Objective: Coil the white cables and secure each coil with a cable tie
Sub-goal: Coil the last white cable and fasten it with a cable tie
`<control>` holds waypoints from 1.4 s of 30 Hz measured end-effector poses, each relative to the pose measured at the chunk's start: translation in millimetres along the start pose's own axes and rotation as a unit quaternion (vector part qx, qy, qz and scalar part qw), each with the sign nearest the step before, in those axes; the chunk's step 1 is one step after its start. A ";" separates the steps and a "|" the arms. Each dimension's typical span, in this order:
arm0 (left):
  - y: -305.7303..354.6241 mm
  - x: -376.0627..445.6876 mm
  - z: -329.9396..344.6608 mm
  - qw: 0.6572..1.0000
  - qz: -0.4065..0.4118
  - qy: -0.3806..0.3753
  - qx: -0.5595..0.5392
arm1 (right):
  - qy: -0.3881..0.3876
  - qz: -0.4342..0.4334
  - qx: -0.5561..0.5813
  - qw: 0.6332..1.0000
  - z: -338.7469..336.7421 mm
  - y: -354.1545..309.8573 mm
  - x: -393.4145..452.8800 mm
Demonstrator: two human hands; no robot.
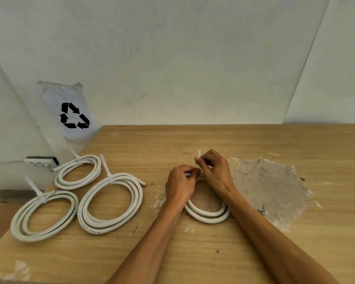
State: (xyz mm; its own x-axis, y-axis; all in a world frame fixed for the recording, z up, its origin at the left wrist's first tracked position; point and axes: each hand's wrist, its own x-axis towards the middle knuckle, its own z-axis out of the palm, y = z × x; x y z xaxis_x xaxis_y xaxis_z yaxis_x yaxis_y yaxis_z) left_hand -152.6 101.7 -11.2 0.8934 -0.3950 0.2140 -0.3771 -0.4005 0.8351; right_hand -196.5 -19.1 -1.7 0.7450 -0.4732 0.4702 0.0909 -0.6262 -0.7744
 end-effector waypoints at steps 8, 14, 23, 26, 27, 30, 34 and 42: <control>9.5 -5.4 5.1 0.999 0.034 0.011 0.003 | 0.115 -0.131 -0.043 0.984 0.0 0.8 -9.5; 4.2 -4.7 8.8 0.995 0.097 0.028 0.025 | 0.163 -0.216 -0.103 0.957 1.1 -3.3 -12.3; 0.1 -13.4 1.0 0.989 0.084 0.051 -0.110 | 0.154 -0.212 -0.097 0.960 8.0 -7.1 -7.5; -1.0 -17.7 0.5 0.987 0.094 0.068 -0.111 | 0.134 -0.171 -0.068 0.974 12.9 -4.7 -0.9; -1.3 -16.9 0.8 0.987 0.100 0.073 -0.104 | 0.127 -0.150 -0.056 0.979 15.3 -4.9 1.6; -2.5 -16.7 2.8 0.988 0.105 0.080 -0.085 | 0.102 -0.087 -0.027 0.991 21.1 -3.4 6.2; -3.6 -15.7 1.1 0.990 0.104 0.072 -0.068 | 0.066 -0.039 -0.012 0.997 20.1 -4.2 10.6; -4.0 -8.6 -12.4 0.986 -0.032 0.071 -0.145 | -0.068 0.030 -0.114 0.991 5.7 -15.0 15.4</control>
State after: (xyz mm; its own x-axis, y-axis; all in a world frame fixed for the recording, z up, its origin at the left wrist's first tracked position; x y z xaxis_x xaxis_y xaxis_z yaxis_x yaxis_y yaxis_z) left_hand -155.8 117.0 -10.1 0.9458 -0.2493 0.2080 -0.2522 -0.1602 0.9543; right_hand -182.6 -13.4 14.7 0.8281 -0.4362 0.3520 -0.0966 -0.7297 -0.6769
